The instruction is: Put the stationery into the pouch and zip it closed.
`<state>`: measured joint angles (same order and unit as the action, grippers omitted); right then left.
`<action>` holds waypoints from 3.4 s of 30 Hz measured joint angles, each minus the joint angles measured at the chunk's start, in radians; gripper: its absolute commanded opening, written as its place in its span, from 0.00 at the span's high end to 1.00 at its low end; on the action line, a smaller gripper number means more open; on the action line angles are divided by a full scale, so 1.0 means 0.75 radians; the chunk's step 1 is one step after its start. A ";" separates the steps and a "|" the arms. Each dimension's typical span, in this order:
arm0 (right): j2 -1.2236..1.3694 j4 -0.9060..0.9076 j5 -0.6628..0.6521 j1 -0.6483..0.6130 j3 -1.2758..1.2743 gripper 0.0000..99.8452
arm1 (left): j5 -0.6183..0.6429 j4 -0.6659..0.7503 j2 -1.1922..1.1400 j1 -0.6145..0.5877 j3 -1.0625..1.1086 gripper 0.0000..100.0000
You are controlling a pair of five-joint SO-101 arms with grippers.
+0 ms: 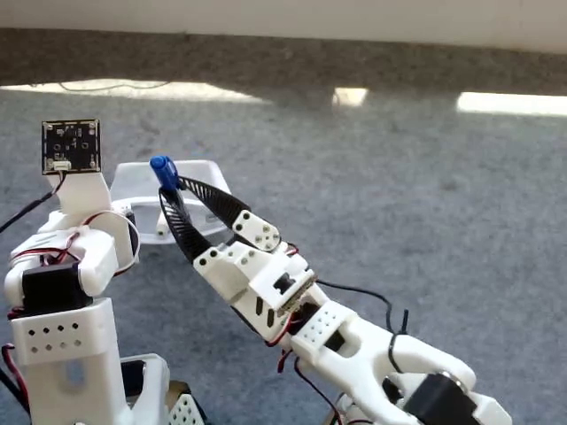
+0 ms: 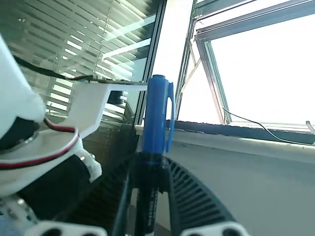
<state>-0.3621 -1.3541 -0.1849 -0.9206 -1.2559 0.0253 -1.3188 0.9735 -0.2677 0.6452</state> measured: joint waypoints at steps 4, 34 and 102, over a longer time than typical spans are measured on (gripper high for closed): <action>0.135 -0.129 0.000 0.000 0.002 0.99 | 0.000 0.000 0.000 0.000 0.000 0.99; -0.333 0.117 -0.133 -0.117 -0.272 0.93 | 0.000 0.000 0.000 -0.010 0.000 0.99; -0.288 3.163 -0.070 0.278 1.072 0.99 | 0.002 0.000 -0.002 -0.043 0.002 0.99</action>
<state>-0.5785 1.0180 -0.2371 -0.7119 -0.4519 0.0269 -1.3188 0.9720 -0.3000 0.6467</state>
